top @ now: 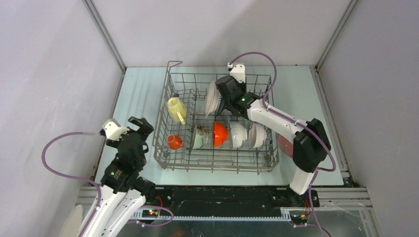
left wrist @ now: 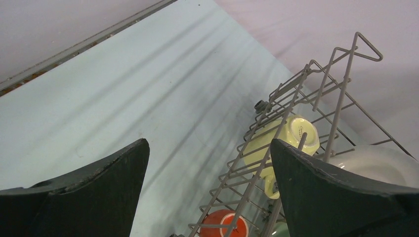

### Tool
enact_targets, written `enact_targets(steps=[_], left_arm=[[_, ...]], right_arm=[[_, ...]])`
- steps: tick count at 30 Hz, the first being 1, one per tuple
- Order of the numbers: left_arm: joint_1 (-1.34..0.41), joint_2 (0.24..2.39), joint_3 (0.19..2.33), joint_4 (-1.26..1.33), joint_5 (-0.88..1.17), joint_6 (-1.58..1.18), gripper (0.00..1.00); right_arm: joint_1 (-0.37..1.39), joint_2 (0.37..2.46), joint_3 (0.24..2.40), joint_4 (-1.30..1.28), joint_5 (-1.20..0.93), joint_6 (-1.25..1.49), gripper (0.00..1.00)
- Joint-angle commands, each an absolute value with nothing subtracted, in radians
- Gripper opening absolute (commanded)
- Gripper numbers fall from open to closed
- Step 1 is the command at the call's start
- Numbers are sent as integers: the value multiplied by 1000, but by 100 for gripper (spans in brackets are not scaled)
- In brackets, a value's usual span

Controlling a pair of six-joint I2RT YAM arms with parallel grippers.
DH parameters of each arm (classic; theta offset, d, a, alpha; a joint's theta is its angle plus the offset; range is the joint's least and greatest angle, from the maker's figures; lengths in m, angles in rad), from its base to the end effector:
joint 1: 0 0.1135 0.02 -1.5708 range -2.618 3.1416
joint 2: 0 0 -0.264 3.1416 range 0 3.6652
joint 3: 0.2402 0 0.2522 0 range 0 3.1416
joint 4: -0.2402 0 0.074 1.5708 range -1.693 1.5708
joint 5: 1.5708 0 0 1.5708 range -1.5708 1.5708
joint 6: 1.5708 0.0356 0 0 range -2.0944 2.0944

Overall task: Unload the mixed dishes from the dish rack
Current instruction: Pick up the plate from the dish rack.

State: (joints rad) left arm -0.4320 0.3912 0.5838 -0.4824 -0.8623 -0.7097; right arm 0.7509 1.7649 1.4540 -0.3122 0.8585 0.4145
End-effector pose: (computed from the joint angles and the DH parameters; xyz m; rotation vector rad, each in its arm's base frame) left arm 0.1003 -0.0165 0.2922 -0.7948 1.5680 -0.0260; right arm 0.3119 0.2542 0.2980 0.1226 1.9632 -0.1915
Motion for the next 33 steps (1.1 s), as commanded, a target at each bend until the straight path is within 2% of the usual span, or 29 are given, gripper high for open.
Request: enact_targets(steps=[1, 10, 20, 33], left_arm=[[-436, 384, 579, -488, -895, -727, 100], [-436, 382, 583, -496, -896, -732, 100], [-436, 384, 585, -500, -899, -736, 100], [-436, 410, 591, -494, -900, -736, 100]], right_arm=[[784, 1665, 1620, -248, 1000, 300, 0], [781, 1706, 1671, -170, 1042, 121, 0], [775, 1758, 1738, -117, 1065, -222, 0], [775, 1655, 1709, -85, 949, -301, 0]])
